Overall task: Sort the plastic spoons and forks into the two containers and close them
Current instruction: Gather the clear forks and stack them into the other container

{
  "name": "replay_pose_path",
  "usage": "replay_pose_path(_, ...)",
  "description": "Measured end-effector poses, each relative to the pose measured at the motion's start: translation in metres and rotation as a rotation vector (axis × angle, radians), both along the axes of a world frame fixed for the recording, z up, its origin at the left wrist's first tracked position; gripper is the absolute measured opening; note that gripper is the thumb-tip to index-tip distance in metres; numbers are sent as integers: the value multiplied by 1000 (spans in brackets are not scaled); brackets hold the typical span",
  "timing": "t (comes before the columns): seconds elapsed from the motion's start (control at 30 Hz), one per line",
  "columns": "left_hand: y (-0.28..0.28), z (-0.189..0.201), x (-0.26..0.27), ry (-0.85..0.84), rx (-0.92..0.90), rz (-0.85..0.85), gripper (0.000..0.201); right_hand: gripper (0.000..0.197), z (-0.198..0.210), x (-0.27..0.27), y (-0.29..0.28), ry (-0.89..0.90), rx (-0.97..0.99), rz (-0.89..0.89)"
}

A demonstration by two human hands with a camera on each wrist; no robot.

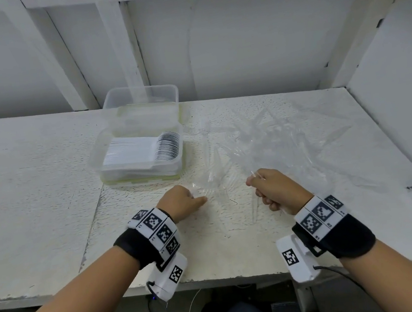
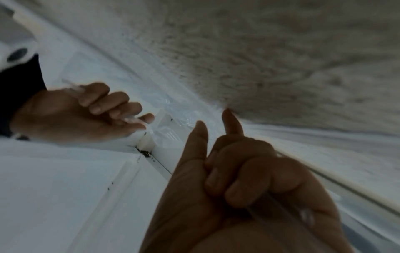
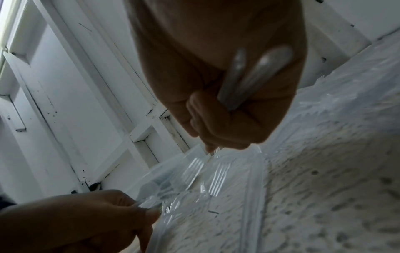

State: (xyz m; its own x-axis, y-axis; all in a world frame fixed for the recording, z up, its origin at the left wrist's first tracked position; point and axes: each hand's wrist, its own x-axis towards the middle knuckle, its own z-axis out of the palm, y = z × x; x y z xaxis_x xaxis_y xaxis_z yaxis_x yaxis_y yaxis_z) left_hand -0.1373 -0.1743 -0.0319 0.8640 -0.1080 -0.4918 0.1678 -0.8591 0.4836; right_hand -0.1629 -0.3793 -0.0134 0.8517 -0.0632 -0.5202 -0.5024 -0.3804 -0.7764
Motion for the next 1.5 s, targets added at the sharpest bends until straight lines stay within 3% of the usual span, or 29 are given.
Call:
replay_pose_path(0.1,-6,1,3,22,77,-29,48,18,2,3,7,-10,-12,27)
replay_pose_path(0.2,-12,4,5,26,82,-47,44,12,3,5,12,-31,-18,62)
replay_pose_path(0.33,-4,10,4,19,34,-31,37,15,5,8,11,-100,-106,122)
replay_pose_path(0.53,24,28,-2,17,-75,-14,30,29,5,25,6,-304,-410,264)
replay_pose_path(0.73,53,27,-9,139,-234,99,29,25,7,42,12,-270,-469,499)
replay_pose_path(0.9,58,21,-13,194,-320,171,26,15,0,51,38,-214,-307,361)
replay_pose_path(1.03,59,18,-13,178,-342,152,27,26,-10,58,59,-138,-130,195)
replay_pose_path(1.13,65,21,-12,142,-358,137,30,15,-11,64,69,-165,-235,246)
replay_pose_path(1.27,77,25,-11,130,-399,195,28,45,-10,71,77,-193,-396,319)
replay_pose_path(1.5,80,24,-12,149,-444,255,24,42,-17,78,77,-95,-381,292)
